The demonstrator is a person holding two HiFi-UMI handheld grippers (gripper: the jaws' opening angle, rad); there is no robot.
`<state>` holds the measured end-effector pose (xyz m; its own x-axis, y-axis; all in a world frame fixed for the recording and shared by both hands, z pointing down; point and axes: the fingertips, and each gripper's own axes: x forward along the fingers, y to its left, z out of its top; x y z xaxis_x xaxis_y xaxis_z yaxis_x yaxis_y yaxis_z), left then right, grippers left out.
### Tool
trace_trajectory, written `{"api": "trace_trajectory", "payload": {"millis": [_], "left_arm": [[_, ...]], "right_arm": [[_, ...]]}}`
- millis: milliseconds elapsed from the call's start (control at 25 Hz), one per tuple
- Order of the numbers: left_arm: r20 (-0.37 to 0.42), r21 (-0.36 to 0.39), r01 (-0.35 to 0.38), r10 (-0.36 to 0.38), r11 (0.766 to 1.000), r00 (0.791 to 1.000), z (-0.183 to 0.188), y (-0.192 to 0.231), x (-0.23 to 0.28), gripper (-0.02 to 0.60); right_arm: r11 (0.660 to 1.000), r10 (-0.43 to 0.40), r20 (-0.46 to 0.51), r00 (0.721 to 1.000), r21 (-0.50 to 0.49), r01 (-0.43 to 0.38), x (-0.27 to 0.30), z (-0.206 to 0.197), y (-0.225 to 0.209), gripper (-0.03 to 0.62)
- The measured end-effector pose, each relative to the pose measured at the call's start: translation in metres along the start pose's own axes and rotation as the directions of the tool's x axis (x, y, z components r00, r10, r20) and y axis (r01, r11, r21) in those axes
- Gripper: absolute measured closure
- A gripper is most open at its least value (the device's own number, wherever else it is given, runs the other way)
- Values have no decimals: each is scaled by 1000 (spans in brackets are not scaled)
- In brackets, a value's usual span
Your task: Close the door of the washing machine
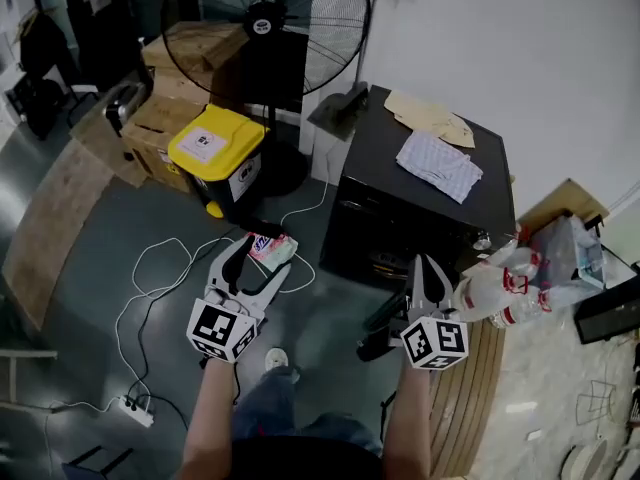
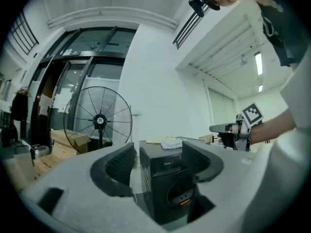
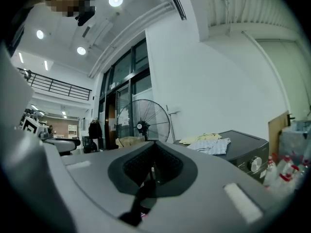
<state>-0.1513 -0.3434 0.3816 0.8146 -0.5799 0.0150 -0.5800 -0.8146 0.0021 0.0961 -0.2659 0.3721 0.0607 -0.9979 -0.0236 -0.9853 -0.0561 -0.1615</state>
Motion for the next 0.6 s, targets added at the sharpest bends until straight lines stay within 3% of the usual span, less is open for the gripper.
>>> {"api": "trace_trajectory", "payload": {"millis": [160,360,600], "left_arm": [[-13,-10,80,-80,997,997,-7,11,47,282],[-35,-30,171,-172,985,985,-26,-8,92,282],[-111,6,319,-316,948,942,-79,-73,127,284]], "right_arm": [[996,-87,-9,996,-16,86,11,-1,-21,586],[982,-185,-41,982,-33,184,0,-9,-56,586],[961,-275,-95,957,-29,274,-28,-39,-90,586]]}}
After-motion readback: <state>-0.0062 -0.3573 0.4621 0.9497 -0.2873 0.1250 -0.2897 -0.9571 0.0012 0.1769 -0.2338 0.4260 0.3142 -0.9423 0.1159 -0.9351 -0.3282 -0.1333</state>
